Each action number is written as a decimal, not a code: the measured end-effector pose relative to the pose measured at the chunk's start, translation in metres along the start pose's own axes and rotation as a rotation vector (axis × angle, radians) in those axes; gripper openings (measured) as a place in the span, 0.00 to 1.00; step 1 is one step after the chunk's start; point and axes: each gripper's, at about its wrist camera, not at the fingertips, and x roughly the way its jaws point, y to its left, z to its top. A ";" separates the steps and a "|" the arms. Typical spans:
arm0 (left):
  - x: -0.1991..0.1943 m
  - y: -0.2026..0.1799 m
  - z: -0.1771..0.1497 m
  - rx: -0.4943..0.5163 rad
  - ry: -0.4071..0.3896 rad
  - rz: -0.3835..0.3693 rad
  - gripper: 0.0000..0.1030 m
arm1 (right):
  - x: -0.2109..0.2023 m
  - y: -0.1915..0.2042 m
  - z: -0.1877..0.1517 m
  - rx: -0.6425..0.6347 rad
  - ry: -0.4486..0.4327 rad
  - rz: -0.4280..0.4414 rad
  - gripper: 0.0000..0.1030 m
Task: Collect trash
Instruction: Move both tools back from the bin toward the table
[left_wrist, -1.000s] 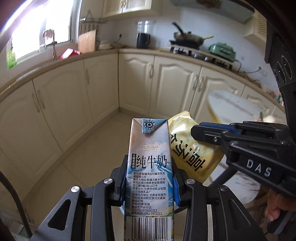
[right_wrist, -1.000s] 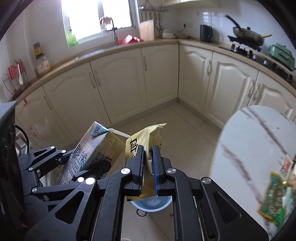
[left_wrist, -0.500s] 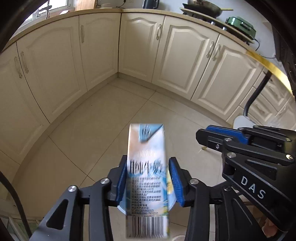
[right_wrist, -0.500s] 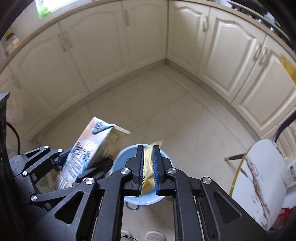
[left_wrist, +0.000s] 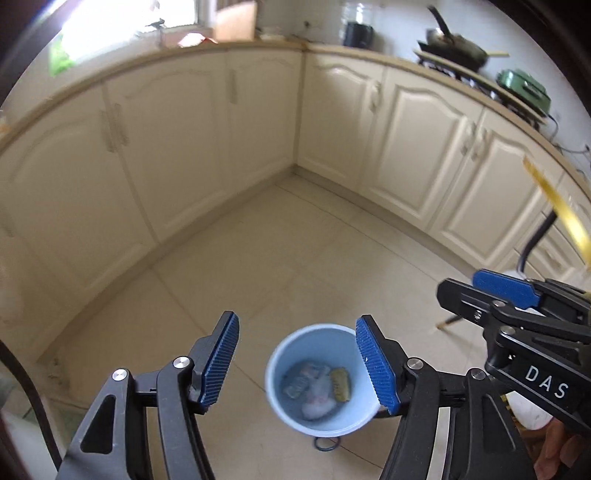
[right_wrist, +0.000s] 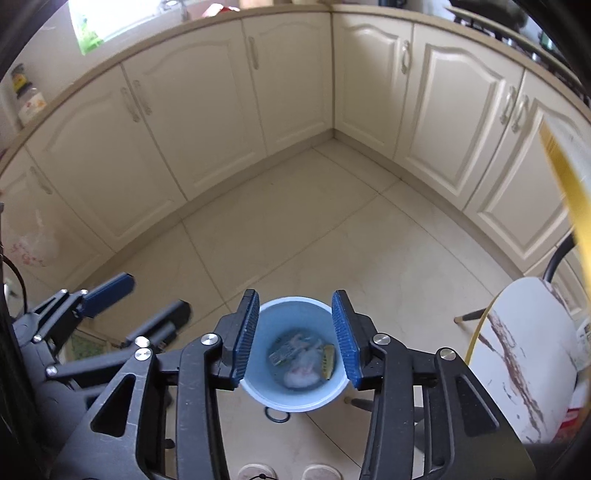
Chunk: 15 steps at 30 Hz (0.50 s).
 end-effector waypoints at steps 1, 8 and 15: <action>-0.011 -0.002 0.001 -0.014 -0.019 0.014 0.61 | -0.008 0.004 0.001 -0.008 -0.009 0.007 0.41; -0.129 -0.027 -0.002 -0.045 -0.200 0.082 0.73 | -0.102 0.030 -0.001 -0.065 -0.139 0.056 0.58; -0.246 -0.097 -0.034 -0.021 -0.403 0.080 0.90 | -0.233 0.018 -0.024 -0.074 -0.331 0.007 0.79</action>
